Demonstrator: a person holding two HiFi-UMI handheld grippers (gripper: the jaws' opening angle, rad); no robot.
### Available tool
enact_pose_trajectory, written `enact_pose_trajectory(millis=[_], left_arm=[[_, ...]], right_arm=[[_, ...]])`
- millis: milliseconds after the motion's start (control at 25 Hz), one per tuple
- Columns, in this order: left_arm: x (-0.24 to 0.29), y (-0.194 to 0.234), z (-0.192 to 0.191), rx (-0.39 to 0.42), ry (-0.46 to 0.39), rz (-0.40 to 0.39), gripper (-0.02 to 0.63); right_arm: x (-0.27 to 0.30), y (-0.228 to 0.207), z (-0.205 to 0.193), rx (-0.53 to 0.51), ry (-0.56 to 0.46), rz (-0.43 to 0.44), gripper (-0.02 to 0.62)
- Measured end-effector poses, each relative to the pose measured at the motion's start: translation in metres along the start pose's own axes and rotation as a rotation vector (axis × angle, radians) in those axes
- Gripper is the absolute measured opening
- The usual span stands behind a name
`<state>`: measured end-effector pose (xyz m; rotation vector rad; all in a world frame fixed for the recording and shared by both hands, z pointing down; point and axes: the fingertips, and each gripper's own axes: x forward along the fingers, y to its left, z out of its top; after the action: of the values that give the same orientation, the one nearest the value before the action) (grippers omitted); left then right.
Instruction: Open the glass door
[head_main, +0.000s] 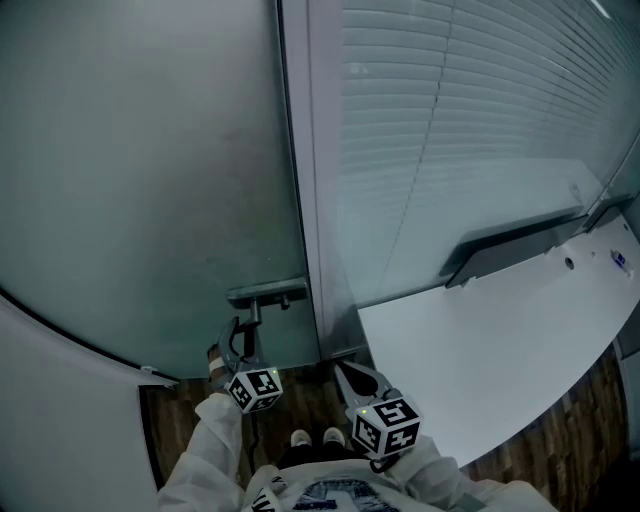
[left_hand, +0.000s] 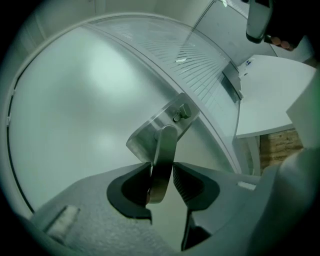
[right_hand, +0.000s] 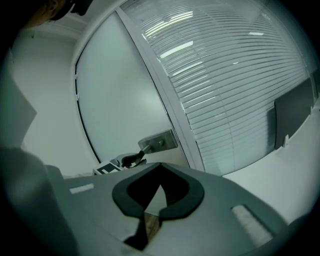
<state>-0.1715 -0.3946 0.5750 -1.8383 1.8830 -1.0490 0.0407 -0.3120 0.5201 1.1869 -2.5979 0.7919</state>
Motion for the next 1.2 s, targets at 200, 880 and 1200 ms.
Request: enact_pose_trajectory(millis=[200, 880, 1200], left_arm=[[-0.016, -0.001, 0.002, 0.044, -0.003, -0.036, 0.137], [-0.063, -0.001, 0.006, 0.407, 0.005, -0.005, 0.144], [-0.084, 0.002, 0.010, 0.491, 0.027, -0.039, 0.141]], right_arm=[[-0.004, 0.004, -0.008, 0.024, 0.004, 0.012, 0.005], [-0.017, 0.034, -0.017, 0.021, -0.013, 0.026, 0.005], [-0.051, 0.071, -0.037, 0.059, -0.014, 0.005, 0.005]])
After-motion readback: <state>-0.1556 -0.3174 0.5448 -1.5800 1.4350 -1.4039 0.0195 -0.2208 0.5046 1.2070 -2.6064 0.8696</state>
